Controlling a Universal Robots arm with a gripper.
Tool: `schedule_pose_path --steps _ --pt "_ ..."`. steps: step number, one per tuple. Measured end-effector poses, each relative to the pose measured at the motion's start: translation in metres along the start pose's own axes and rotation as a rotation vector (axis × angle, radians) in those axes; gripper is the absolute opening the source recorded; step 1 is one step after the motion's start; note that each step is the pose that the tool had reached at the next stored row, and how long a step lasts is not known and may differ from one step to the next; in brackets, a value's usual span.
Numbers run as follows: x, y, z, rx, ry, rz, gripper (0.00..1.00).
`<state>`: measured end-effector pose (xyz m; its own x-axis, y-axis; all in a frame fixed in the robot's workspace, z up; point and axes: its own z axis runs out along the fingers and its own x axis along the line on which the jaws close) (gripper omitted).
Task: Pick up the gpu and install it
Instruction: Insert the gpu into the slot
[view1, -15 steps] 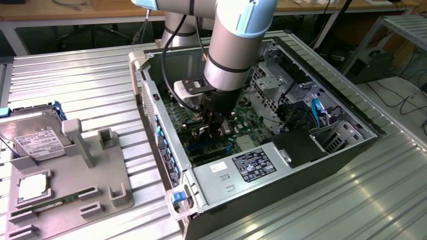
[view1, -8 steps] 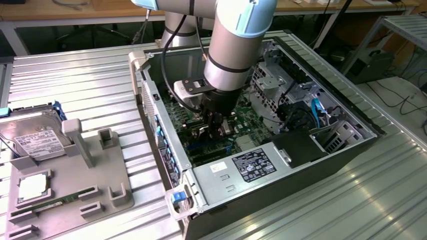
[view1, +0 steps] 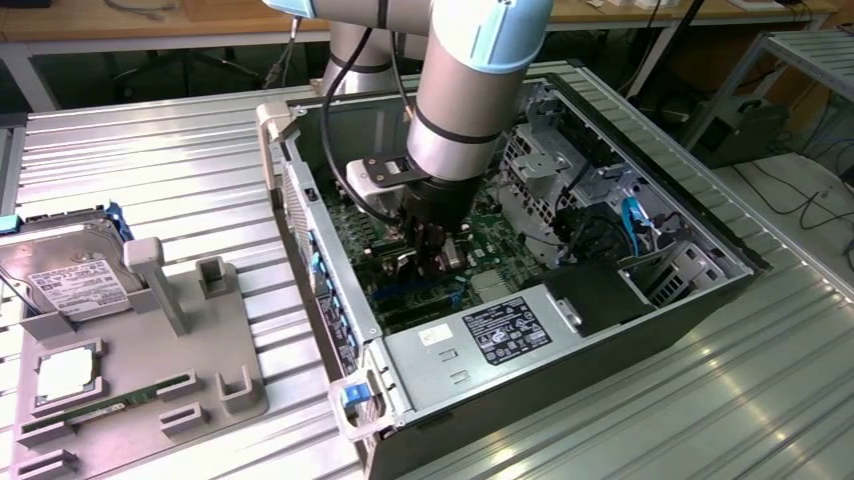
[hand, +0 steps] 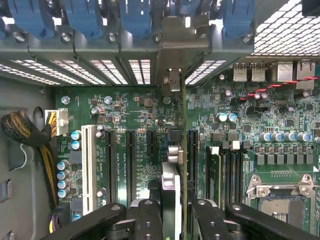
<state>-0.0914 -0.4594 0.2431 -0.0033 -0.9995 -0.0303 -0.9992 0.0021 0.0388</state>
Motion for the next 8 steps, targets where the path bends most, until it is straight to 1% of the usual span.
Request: schedule_pose_path --steps 1,5,8 --pt "-0.0001 0.0005 -0.0013 0.0004 0.0000 0.000 0.29" --pt "0.0000 0.0005 -0.0014 0.0003 -0.0002 0.000 0.29" --pt "0.0001 0.0005 0.0012 -0.0001 0.0005 0.000 0.29"
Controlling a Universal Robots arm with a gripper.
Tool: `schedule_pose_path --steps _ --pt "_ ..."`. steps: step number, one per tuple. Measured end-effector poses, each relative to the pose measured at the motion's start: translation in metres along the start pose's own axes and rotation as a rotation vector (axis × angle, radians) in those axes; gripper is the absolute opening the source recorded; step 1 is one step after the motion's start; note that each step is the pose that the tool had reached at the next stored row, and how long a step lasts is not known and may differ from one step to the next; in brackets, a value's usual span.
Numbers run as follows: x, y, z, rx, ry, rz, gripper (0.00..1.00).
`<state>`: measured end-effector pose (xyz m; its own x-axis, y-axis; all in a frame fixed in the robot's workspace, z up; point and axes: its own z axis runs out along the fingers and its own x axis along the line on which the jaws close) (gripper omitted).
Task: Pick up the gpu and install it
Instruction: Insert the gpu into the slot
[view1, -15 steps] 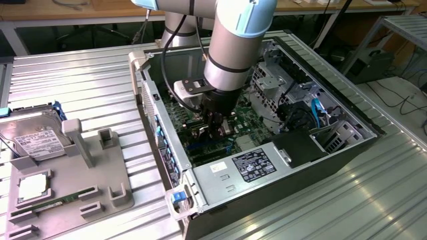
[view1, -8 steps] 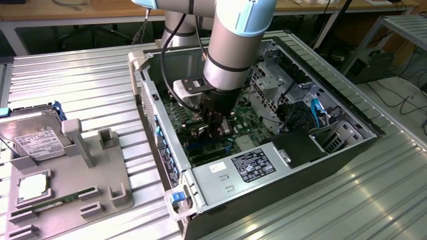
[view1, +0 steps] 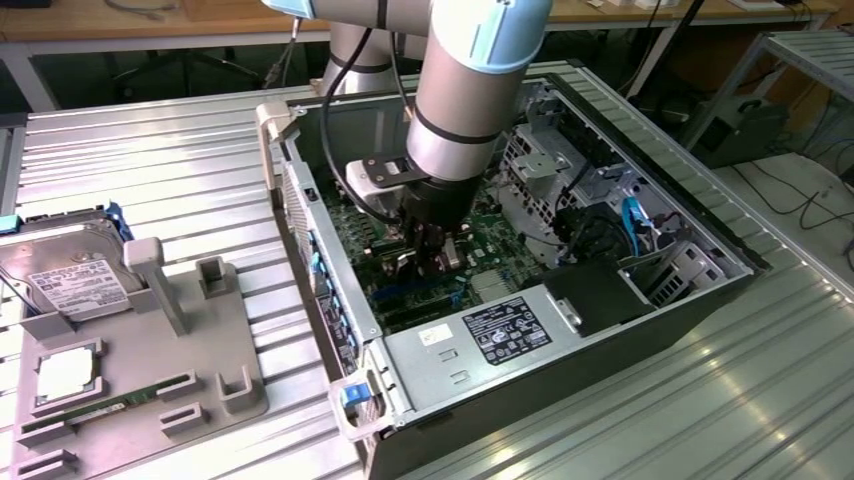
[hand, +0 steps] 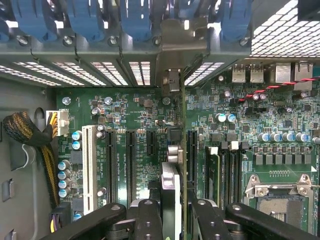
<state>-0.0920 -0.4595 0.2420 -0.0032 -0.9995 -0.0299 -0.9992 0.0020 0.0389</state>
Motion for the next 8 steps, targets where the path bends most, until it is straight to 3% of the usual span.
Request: schedule_pose_path --steps 8 --pt "0.0001 -0.0002 0.0042 0.0003 -0.0005 0.000 0.29"
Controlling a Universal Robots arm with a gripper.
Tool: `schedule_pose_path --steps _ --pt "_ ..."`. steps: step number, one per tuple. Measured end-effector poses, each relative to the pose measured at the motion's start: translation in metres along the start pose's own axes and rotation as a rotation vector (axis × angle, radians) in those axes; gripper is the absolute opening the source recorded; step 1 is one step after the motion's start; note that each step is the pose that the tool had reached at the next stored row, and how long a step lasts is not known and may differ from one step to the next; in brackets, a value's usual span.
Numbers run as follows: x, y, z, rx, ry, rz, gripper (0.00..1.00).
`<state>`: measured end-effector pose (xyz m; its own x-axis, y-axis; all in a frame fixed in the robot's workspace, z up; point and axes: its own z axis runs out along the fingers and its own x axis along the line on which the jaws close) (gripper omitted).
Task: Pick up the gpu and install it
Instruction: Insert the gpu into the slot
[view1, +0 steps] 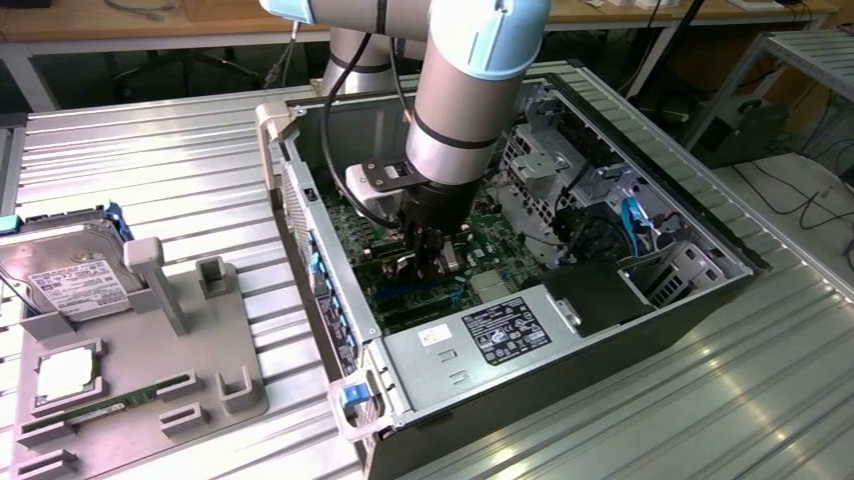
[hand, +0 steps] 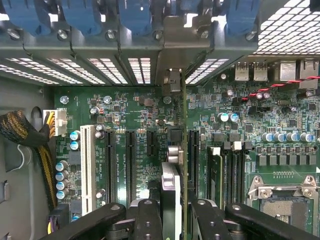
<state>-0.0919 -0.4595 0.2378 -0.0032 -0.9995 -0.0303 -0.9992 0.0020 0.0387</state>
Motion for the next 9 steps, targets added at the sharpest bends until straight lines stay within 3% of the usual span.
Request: schedule_pose_path --steps 9 --pt "0.0000 0.0000 0.0005 0.0002 -0.0002 0.000 0.29"
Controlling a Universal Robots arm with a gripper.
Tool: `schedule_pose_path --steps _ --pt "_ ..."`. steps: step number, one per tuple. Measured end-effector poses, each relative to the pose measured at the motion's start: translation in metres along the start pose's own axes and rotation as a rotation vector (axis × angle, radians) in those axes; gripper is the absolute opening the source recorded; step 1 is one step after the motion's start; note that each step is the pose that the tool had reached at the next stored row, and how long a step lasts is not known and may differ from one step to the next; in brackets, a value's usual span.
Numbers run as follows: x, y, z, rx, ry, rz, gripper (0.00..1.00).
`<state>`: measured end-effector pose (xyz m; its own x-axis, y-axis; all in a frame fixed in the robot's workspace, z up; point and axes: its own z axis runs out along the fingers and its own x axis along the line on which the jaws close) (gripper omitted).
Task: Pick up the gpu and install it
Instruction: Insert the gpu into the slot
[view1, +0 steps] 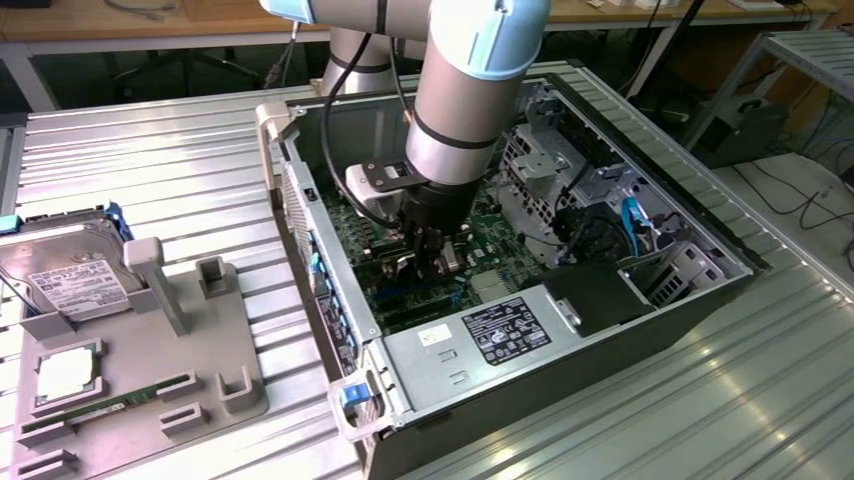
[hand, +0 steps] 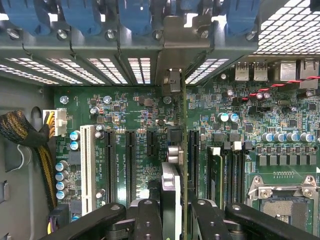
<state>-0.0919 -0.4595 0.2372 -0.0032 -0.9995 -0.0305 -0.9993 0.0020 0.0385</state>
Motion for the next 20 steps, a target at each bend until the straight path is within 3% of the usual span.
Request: schedule_pose_path --steps 14,20 --pt "0.0000 0.0026 0.0008 0.0025 -0.0001 0.000 0.29" --pt "0.0000 0.0024 0.0080 0.0024 0.0003 0.000 0.29"
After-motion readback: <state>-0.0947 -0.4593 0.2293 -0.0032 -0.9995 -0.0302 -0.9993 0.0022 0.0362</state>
